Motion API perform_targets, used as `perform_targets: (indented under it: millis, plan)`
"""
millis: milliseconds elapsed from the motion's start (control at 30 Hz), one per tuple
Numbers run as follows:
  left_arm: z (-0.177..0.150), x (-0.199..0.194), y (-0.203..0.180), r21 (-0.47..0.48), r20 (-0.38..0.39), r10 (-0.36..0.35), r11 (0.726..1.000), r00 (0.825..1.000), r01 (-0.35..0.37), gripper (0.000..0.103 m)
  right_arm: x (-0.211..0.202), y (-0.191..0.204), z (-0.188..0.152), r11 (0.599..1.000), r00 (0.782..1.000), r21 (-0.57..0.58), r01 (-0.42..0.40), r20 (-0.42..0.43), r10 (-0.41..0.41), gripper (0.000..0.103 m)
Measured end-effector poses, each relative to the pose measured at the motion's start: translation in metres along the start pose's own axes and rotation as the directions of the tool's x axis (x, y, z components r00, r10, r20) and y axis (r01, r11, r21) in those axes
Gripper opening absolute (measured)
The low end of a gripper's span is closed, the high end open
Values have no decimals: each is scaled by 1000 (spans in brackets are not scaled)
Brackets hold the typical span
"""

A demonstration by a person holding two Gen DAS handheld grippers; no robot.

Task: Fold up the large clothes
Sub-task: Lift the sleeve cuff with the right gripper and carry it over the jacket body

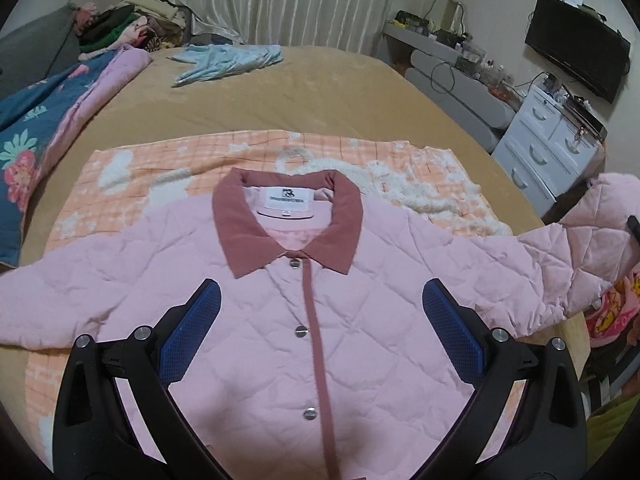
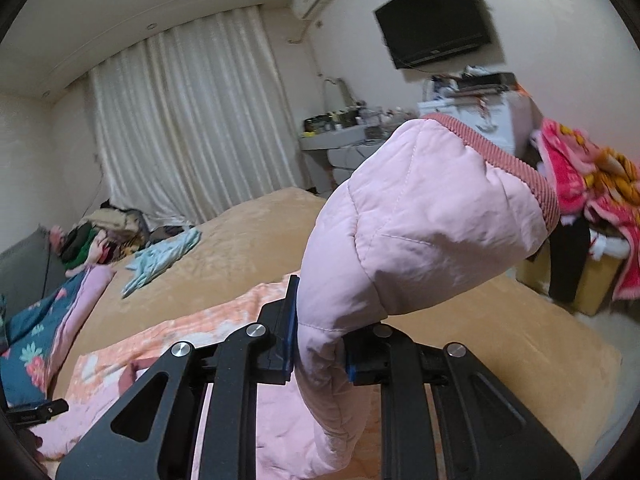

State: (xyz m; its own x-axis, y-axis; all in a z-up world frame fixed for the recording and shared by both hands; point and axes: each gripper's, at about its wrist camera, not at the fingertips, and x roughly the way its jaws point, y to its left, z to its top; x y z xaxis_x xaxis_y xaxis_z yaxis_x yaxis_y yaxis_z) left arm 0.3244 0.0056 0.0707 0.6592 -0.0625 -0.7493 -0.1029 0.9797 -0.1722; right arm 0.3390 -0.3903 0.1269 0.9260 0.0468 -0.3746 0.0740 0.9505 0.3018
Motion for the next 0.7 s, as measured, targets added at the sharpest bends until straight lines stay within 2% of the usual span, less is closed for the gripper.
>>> perform_targets:
  millis: [167,233,400,700]
  plan:
    - [4,-13,19,0,10,4,1000,1000,-4,95,-9,51,5,996,999,-82,-42,6,42,17]
    - [5,-19,32,-19,21,-17,1000,1000,17,95,-11,67,6,993,999,-110,-52,5,53,17]
    - [5,-32,56,-44,48,-9,999,999,11,95,-9,104,5,985,996,-151,-87,2,88,17]
    - [6,-40,88,-77,62,-9,997,998,13,95,-6,164,-13,966,988,-209,-153,-15,154,17]
